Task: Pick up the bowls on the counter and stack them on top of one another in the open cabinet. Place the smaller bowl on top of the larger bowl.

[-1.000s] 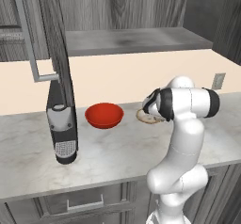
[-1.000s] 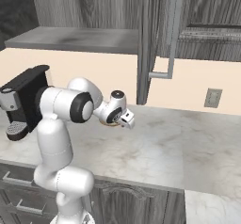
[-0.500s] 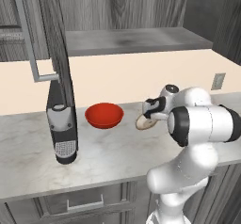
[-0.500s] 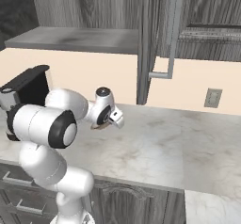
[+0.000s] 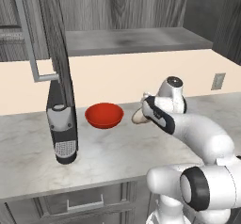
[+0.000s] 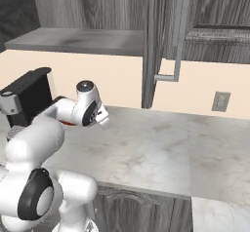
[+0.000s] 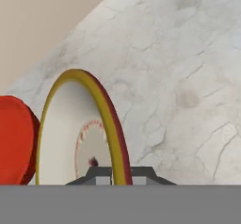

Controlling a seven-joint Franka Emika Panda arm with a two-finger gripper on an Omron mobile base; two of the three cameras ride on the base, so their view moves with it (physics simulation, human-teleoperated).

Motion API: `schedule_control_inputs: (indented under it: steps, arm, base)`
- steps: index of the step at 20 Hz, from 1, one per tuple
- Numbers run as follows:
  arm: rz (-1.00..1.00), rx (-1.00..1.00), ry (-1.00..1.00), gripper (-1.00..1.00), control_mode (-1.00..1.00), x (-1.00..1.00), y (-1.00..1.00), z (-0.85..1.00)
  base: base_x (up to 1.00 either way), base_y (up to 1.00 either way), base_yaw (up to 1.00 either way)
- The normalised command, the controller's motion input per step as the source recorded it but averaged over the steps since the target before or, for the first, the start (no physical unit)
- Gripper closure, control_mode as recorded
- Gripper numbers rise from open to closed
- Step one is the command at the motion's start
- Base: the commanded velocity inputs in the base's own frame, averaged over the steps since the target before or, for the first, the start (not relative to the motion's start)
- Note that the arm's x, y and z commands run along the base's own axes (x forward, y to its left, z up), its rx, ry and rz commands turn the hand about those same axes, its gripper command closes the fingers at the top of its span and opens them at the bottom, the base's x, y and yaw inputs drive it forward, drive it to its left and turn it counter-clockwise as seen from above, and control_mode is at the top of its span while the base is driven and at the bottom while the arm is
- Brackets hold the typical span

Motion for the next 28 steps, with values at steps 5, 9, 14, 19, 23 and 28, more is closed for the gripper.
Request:
schedule_control_inputs:
  steps: [5, 9, 14, 19, 23, 28]
  arm:
    - [-0.09, 0.28, 0.0, 1.0, -1.0, -0.3, 0.27, 0.9]
    - [-0.04, 0.17, 0.0, 1.0, -1.0, 0.0, 0.81, 0.19]
    - [-0.04, 0.0, 0.0, 1.0, -1.0, 0.56, 0.71, -0.24]
    - [0.0, 0.02, 0.04, 1.0, -1.0, 0.48, 0.24, -0.27]
    - [0.0, 0.01, 0.06, 1.0, -1.0, 0.41, 0.27, -0.23]
    - [0.0, 0.0, 0.0, 1.0, -1.0, 0.46, 0.47, -0.26]
  base:
    - [0.0, 0.0, 0.0]
    - [0.0, 0.0, 0.0]
    - [0.0, 0.0, 0.0]
    - [0.0, 0.0, 0.0]
    - [0.0, 0.0, 0.0]
    - [0.0, 0.0, 0.0]
